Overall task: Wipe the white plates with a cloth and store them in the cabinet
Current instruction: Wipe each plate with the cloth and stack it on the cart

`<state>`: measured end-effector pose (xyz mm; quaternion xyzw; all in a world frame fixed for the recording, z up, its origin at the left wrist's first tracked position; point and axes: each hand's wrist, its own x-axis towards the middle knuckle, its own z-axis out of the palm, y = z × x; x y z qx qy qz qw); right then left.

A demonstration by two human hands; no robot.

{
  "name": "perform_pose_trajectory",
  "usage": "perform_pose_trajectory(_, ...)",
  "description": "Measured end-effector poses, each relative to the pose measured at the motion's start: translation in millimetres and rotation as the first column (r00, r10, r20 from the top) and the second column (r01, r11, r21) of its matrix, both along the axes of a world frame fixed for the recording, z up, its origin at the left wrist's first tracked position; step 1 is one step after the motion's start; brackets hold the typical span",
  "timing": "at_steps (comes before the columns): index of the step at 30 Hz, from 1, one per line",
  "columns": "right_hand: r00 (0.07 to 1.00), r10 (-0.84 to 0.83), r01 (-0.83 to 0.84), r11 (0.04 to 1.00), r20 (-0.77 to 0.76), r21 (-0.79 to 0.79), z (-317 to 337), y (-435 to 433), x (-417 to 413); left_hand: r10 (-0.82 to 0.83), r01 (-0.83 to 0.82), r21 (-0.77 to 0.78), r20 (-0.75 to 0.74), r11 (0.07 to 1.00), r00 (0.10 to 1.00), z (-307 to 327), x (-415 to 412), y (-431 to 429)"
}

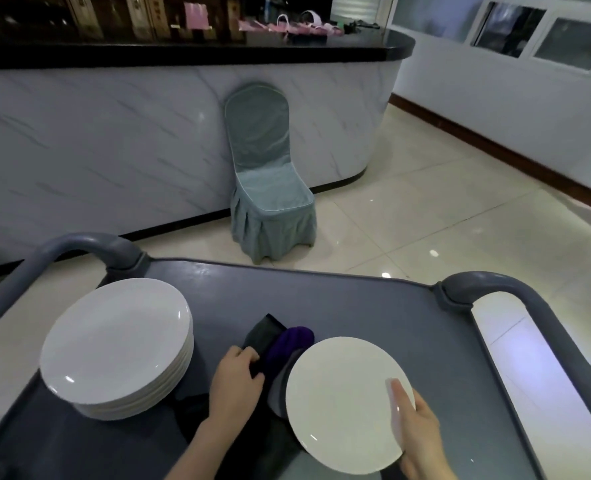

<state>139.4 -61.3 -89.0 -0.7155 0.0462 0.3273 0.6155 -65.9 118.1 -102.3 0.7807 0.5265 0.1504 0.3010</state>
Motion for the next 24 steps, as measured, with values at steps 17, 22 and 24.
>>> perform_pose_trajectory(17,0.994,-0.001,0.01,0.997,-0.11,0.083,41.8,37.5,-15.7,-0.438,0.553,-0.27,0.386,0.788,0.812,85.4,14.9,-46.3)
perform_pose_trajectory(22,0.997,0.044,-0.036,0.993,-0.063,0.115,48.0,36.6,-25.3,-0.314,0.327,0.174,-0.096,0.929,0.944,65.9,26.8,-30.8)
perform_pose_trajectory(24,0.999,0.033,-0.027,0.992,-0.042,0.127,52.9,39.5,-27.9,-0.404,0.457,0.149,-0.285,0.877,0.869,60.7,28.6,-34.8)
